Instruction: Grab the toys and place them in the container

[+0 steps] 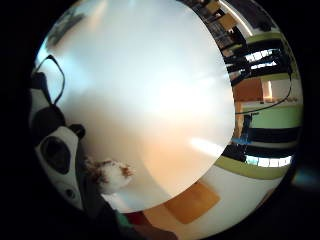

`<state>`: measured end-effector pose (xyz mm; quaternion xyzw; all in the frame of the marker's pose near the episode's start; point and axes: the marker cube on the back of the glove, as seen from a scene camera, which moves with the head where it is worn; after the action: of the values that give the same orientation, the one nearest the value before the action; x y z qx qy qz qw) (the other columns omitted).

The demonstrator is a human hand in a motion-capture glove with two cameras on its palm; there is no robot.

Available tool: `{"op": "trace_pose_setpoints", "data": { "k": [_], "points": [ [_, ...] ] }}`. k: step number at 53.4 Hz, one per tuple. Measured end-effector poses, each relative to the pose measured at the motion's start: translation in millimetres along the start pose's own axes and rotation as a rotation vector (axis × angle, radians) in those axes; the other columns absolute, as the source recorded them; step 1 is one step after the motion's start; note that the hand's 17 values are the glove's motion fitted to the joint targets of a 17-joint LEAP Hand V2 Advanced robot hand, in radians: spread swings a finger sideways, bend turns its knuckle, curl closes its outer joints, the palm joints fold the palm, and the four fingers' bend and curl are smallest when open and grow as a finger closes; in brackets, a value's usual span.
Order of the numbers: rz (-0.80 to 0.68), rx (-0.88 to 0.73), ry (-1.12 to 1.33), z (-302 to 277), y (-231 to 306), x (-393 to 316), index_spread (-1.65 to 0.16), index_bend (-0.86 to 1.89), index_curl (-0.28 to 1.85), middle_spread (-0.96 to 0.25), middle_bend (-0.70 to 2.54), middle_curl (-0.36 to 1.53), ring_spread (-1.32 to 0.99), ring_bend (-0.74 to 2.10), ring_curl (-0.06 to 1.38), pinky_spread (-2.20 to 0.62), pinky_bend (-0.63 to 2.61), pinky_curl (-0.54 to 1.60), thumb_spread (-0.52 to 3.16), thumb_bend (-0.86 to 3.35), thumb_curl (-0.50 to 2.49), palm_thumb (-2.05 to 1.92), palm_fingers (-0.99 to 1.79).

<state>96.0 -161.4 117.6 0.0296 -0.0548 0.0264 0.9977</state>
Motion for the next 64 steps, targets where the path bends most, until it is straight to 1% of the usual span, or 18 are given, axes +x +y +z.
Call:
{"op": "trace_pose_setpoints", "data": {
  "k": [4, 12, 17, 25, 30, 35, 41, 48, 57, 59, 62, 64],
  "points": [
    [-0.05, 0.03, 0.025, -23.2, -4.8, -23.2, -0.44, 0.43, 0.36, -0.4, 0.92, 0.59, -0.39, 1.22, 0.49, -0.46, 0.83, 0.35, 0.72, -0.02, 0.69, 0.5, 1.25],
    [-0.088, 0.074, 0.046, -62.3, -17.5, -54.4, -0.43, 0.46, 0.42, -0.38, 0.94, 0.63, -0.38, 1.25, 0.5, -0.47, 0.85, 0.36, 0.69, -0.02, 0.74, 0.5, 1.21],
    [-0.145, 0.114, 0.04, -90.4, -25.3, -81.5, -0.43, 0.45, 0.45, -0.37, 0.94, 0.64, -0.38, 1.26, 0.5, -0.47, 0.87, 0.37, 0.67, -0.02, 0.76, 0.49, 1.18],
    [-0.153, 0.162, -0.006, -134.8, -39.6, -130.7, -0.43, 0.42, 0.5, -0.37, 0.93, 0.66, -0.37, 1.28, 0.5, -0.47, 0.88, 0.38, 0.66, -0.02, 0.79, 0.48, 1.16],
    [-0.282, 0.18, -0.058, -158.0, -39.7, -168.3, -0.43, 0.39, 0.52, -0.36, 0.92, 0.67, -0.37, 1.28, 0.49, -0.47, 0.88, 0.38, 0.65, -0.02, 0.81, 0.47, 1.15],
    [-0.297, 0.187, -0.085, -177.4, -43.2, -206.9, -0.43, 0.37, 0.55, -0.36, 0.91, 0.68, -0.37, 1.29, 0.49, -0.47, 0.88, 0.38, 0.65, -0.02, 0.82, 0.47, 1.15],
    [-0.389, 0.21, -0.018, -199.8, -48.0, -257.5, -0.44, 0.34, 0.58, -0.36, 0.89, 0.69, -0.37, 1.29, 0.49, -0.47, 0.88, 0.38, 0.66, -0.02, 0.84, 0.46, 1.15],
    [-0.476, 0.248, 0.0, -215.5, -43.9, -322.3, -0.45, 0.3, 0.63, -0.37, 0.88, 0.7, -0.37, 1.29, 0.48, -0.47, 0.87, 0.38, 0.66, -0.02, 0.85, 0.46, 1.15],
    [-0.553, 0.249, 0.007, -211.0, -34.0, -389.6, -0.46, 0.25, 0.68, -0.37, 0.87, 0.71, -0.37, 1.27, 0.47, -0.47, 0.86, 0.38, 0.66, -0.02, 0.87, 0.45, 1.15],
    [-0.53, 0.237, -0.01, -208.6, -33.1, -400.7, -0.46, 0.24, 0.7, -0.37, 0.86, 0.72, -0.37, 1.27, 0.47, -0.47, 0.85, 0.38, 0.67, -0.02, 0.87, 0.45, 1.15],
    [-0.426, 0.222, -0.038, -206.2, -33.5, -418.8, -0.47, 0.23, 0.72, -0.37, 0.85, 0.72, -0.37, 1.27, 0.47, -0.47, 0.85, 0.37, 0.67, -0.02, 0.87, 0.44, 1.15],
    [-0.48, 0.226, -0.024, -202.9, -29.8, -426.7, -0.47, 0.21, 0.73, -0.37, 0.84, 0.72, -0.37, 1.26, 0.47, -0.47, 0.85, 0.37, 0.67, -0.02, 0.87, 0.44, 1.15]
  ]
}}
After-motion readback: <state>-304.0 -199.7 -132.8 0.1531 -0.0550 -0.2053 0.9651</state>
